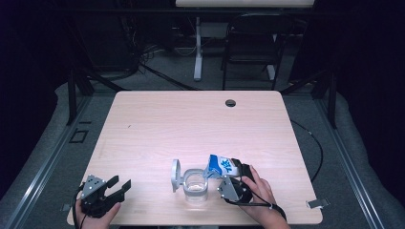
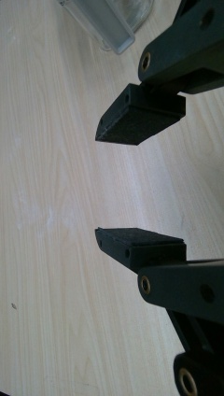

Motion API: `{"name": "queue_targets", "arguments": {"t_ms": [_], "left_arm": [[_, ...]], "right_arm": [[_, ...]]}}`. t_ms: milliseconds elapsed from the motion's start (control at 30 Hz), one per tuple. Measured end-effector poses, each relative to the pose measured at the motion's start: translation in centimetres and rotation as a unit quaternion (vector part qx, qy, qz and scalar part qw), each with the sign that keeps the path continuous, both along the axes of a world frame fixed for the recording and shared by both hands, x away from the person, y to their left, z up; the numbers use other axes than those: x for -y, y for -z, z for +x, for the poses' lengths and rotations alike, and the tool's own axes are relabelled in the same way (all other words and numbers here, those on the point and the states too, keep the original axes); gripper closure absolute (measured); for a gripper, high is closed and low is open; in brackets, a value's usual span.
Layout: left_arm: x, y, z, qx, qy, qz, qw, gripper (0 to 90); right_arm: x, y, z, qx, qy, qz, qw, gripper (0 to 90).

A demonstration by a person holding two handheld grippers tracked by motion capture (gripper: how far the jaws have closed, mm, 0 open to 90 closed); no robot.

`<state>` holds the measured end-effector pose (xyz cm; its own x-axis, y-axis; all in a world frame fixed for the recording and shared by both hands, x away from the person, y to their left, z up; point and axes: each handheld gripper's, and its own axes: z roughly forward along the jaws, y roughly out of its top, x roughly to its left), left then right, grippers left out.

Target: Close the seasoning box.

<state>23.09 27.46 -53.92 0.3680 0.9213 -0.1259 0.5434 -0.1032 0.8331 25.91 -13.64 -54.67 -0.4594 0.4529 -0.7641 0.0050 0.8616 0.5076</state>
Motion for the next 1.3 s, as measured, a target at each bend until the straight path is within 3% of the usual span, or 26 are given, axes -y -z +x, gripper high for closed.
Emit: {"name": "queue_targets", "arguments": {"t_ms": [100,200,233,333,400,433,500,633,733,800,833,1300], "left_arm": [[0.0,0.0,0.0,-0.001,0.000,0.001,1.0000,46.6],[0.0,0.0,0.0,-0.001,0.000,0.000,1.0000,46.6],[0.0,0.0,0.0,-0.001,0.000,0.000,1.0000,46.6],[0.0,0.0,0.0,-0.001,0.000,0.000,1.0000,46.6],[-0.1,0.0,0.0,0.000,0.000,-0.001,1.0000,46.6],[-0.1,0.0,0.0,0.000,0.000,0.000,1.0000,46.6],[-0.1,0.0,0.0,0.001,-0.001,-0.003,1.0000,46.6],[-0.2,0.0,0.0,0.001,-0.003,-0.005,1.0000,46.6],[-0.2,0.0,0.0,0.001,-0.003,-0.005,1.0000,46.5],[-0.3,0.0,0.0,0.002,-0.003,-0.006,1.0000,46.6],[-0.3,0.0,0.0,0.001,-0.003,-0.006,1.0000,46.6],[-0.4,0.0,0.1,-0.001,-0.004,-0.005,1.0000,46.6]], "right_arm": [[0.0,0.1,-0.1,0.003,0.004,-0.020,0.9998,39.3],[0.0,0.4,0.0,0.002,0.001,-0.022,0.9998,39.3],[0.0,0.3,-0.1,0.002,0.008,-0.040,0.9991,39.3],[-0.1,0.4,-0.1,0.005,0.009,-0.054,0.9985,39.3],[-0.3,0.6,0.0,0.010,0.005,-0.053,0.9985,39.4],[-0.3,0.5,-0.1,0.013,0.007,-0.068,0.9976,39.4],[-0.4,0.6,0.0,0.018,0.002,-0.066,0.9977,39.4],[-0.7,0.5,0.0,0.027,0.004,-0.093,0.9953,39.4],[-0.9,0.6,0.1,0.026,-0.002,-0.091,0.9955,39.5],[-1.0,0.5,0.0,0.029,0.006,-0.110,0.9935,39.4],[-1.0,0.7,0.1,0.030,0.000,-0.100,0.9946,39.5],[-1.4,0.8,0.1,0.034,0.005,-0.131,0.9908,39.5]]}}
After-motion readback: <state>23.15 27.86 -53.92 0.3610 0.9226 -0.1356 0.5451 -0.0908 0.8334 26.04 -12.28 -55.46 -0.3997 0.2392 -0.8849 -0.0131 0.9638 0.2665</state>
